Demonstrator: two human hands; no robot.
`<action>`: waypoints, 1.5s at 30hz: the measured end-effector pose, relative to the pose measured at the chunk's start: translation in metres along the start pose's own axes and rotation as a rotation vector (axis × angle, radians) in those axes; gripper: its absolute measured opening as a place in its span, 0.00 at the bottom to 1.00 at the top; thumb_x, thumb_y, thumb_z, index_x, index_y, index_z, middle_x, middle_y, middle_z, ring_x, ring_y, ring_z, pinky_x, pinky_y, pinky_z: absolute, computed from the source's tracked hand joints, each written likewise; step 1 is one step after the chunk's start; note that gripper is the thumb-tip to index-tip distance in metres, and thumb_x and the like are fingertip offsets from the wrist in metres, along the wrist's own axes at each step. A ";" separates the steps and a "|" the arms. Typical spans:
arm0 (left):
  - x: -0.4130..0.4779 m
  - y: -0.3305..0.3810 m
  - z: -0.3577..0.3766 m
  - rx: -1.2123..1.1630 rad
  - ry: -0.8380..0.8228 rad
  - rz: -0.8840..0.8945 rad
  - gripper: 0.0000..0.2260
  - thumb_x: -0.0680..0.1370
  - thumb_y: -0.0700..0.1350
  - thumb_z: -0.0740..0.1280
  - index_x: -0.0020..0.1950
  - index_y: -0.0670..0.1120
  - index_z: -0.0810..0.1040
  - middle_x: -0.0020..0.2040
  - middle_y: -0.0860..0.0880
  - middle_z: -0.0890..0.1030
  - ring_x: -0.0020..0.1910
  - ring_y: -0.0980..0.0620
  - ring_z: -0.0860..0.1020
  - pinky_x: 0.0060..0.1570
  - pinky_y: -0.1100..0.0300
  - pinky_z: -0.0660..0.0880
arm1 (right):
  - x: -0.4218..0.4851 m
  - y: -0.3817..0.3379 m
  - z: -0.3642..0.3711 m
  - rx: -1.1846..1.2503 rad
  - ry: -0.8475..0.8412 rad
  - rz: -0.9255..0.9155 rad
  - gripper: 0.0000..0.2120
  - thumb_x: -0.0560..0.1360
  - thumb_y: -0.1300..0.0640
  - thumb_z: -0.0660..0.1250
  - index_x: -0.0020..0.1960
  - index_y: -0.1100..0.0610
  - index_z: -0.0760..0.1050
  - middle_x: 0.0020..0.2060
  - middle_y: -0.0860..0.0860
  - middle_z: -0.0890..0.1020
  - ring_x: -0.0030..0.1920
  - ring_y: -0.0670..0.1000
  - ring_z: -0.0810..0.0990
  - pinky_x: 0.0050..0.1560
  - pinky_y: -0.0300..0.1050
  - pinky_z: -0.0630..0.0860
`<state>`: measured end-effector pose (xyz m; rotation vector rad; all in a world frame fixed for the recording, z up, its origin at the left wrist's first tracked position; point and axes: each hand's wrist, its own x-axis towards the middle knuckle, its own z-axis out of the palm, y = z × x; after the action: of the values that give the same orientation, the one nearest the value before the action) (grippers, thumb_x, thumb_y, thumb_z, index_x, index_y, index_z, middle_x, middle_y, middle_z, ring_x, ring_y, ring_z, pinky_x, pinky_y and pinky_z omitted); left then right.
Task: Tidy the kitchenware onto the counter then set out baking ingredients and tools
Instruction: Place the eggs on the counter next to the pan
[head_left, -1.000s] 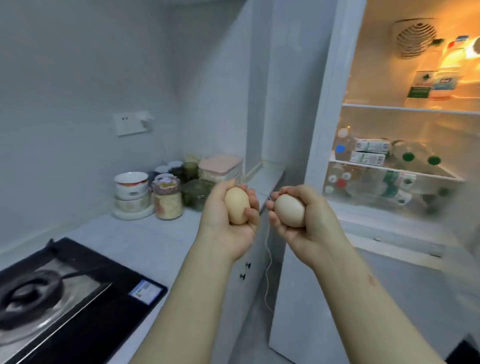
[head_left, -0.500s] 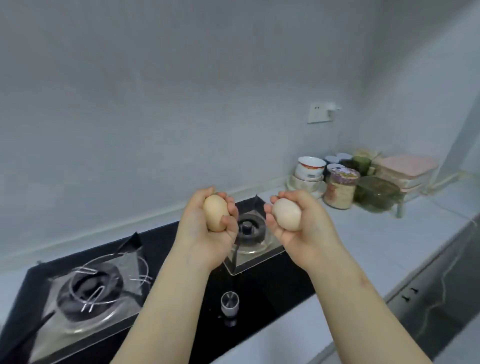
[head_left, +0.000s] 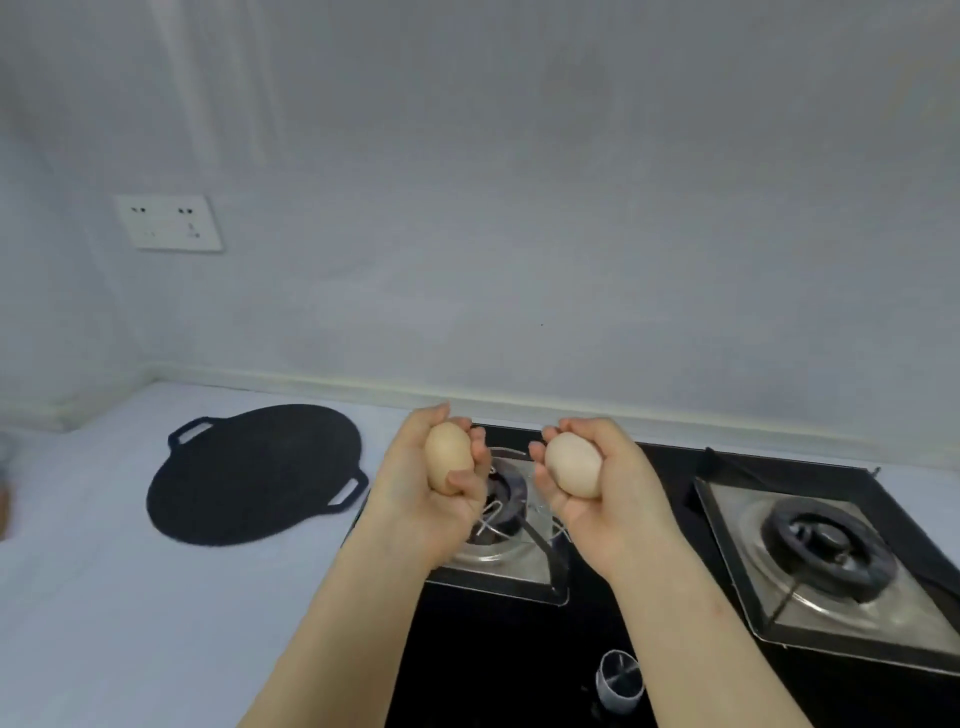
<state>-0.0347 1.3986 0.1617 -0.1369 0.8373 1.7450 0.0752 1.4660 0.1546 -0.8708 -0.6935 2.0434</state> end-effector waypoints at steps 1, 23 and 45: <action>0.001 0.006 -0.008 -0.013 0.023 0.018 0.09 0.73 0.45 0.67 0.37 0.41 0.75 0.30 0.46 0.77 0.29 0.54 0.73 0.16 0.72 0.62 | 0.005 0.009 0.007 -0.011 -0.018 0.025 0.04 0.75 0.64 0.63 0.41 0.62 0.74 0.36 0.56 0.79 0.35 0.52 0.79 0.26 0.38 0.77; 0.083 0.166 -0.210 0.401 0.313 -0.043 0.05 0.75 0.44 0.68 0.42 0.44 0.75 0.39 0.46 0.78 0.33 0.54 0.77 0.21 0.69 0.67 | 0.091 0.245 0.129 -0.283 0.209 0.220 0.02 0.74 0.66 0.64 0.43 0.62 0.75 0.41 0.57 0.76 0.38 0.52 0.77 0.29 0.42 0.77; 0.092 0.140 -0.282 1.640 0.214 0.287 0.18 0.79 0.41 0.55 0.69 0.48 0.65 0.59 0.48 0.71 0.54 0.52 0.70 0.49 0.65 0.65 | 0.079 0.298 0.091 -1.552 -0.262 -0.172 0.22 0.73 0.64 0.62 0.66 0.51 0.67 0.64 0.46 0.66 0.62 0.46 0.68 0.50 0.27 0.62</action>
<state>-0.2796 1.2897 -0.0269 0.9249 2.2341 0.8077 -0.1648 1.3558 -0.0289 -1.2095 -2.4923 1.1607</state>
